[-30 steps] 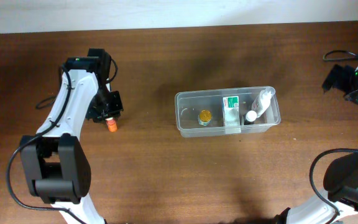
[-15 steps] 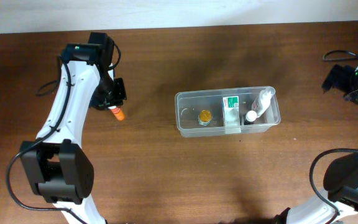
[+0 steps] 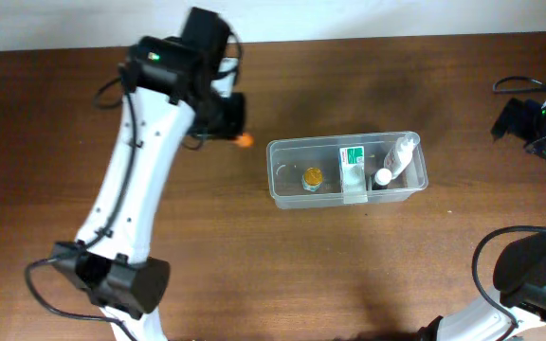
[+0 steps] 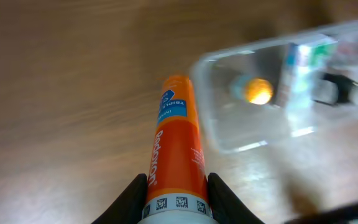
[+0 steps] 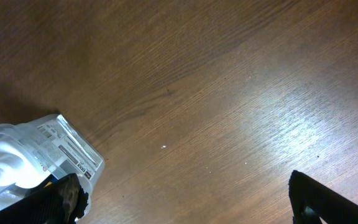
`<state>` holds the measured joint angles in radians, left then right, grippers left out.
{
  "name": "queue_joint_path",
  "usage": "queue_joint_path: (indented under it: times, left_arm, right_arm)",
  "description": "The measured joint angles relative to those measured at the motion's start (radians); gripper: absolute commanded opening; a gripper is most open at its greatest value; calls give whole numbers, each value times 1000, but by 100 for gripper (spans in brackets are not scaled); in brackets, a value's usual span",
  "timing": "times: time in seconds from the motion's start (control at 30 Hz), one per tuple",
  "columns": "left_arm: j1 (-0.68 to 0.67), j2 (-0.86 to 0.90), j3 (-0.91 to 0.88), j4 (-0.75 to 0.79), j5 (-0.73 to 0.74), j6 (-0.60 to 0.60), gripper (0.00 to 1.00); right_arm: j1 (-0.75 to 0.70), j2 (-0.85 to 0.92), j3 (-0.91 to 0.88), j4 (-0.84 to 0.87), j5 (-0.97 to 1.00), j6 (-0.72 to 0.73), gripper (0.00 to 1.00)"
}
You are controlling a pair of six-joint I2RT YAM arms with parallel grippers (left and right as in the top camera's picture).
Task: Pack container
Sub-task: 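Carry the orange tube over the container and lower it inside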
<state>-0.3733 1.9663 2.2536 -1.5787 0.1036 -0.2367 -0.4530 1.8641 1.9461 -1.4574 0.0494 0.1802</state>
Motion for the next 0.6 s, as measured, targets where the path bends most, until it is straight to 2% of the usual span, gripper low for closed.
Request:
queue_joint_path:
  times: [0.33,0.57,0.6]
  left_arm:
    - [-254,1,10,140,-16,10,27]
    - [-281,17,10,166,-53,10,28]
    - [-281,25,10,166,-57,10,34]
  right_arm:
    - [0,0,0,0,0,0,98]
    - [0,0,0,0,0,0,98]
    - [0,0,0,0,0,0,98]
